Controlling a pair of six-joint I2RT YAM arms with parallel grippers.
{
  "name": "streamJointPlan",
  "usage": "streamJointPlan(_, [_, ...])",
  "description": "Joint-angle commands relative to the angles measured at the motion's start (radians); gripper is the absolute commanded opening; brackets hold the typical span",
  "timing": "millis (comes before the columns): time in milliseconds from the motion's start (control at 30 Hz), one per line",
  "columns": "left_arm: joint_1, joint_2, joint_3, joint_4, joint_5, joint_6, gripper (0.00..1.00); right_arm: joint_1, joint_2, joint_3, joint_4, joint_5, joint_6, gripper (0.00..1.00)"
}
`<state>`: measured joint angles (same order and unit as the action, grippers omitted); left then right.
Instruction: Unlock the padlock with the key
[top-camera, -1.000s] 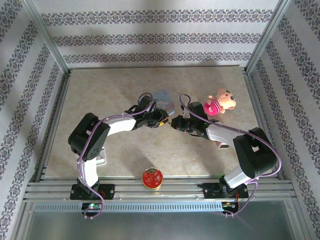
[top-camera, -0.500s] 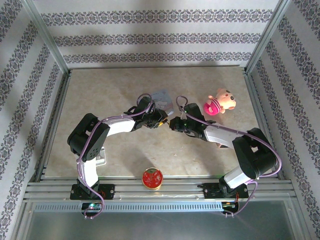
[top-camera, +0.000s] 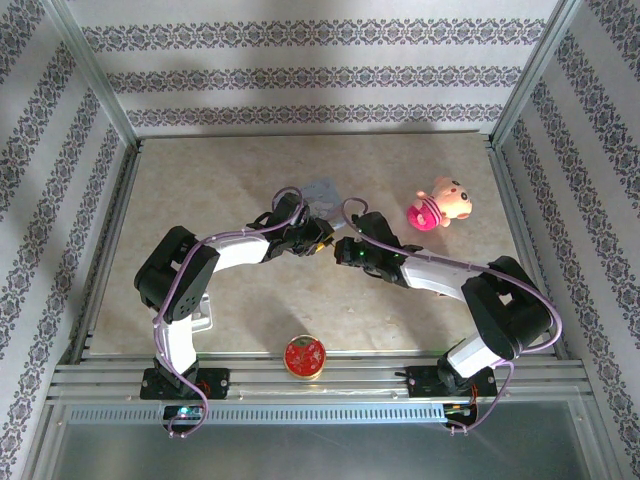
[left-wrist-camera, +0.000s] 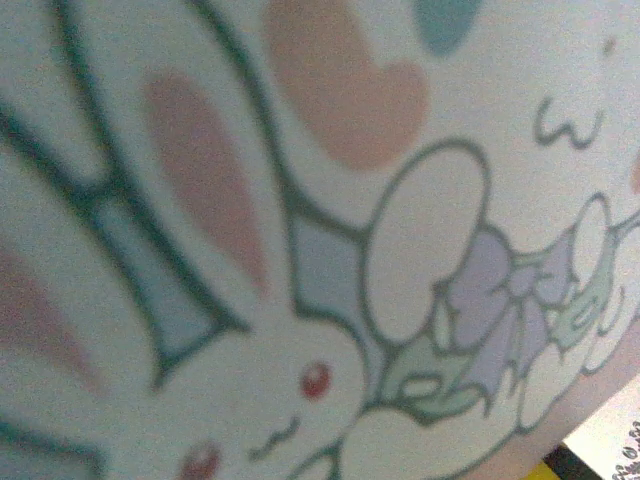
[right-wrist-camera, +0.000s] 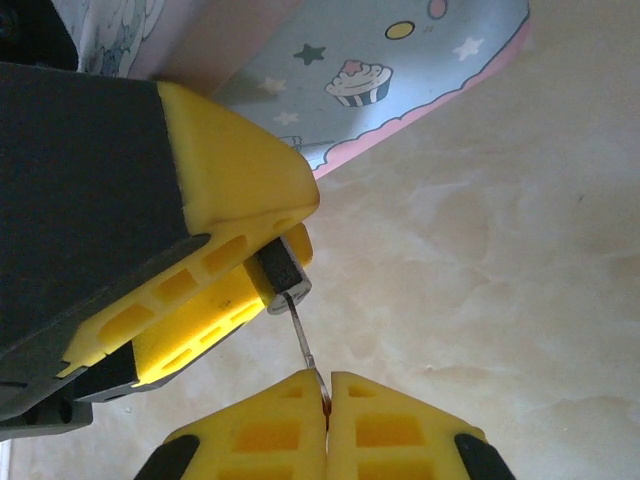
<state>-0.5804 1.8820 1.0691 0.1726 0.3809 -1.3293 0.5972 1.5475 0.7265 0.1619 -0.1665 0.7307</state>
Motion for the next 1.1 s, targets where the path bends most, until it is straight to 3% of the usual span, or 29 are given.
streamJointPlan(0, [-0.029,0.017,0.0,-0.053,0.173,-0.142,0.0,0.03,0.007,0.01,0.08,0.079,0.015,0.0])
streamJointPlan(567, [-0.042,0.036,0.015,-0.051,0.191,-0.137,0.0,0.029,-0.02,-0.015,0.191,0.048,-0.047,0.0])
streamJointPlan(1067, [-0.04,0.039,-0.007,-0.01,0.176,-0.167,0.0,-0.072,-0.021,-0.072,0.239,-0.077,-0.01,0.0])
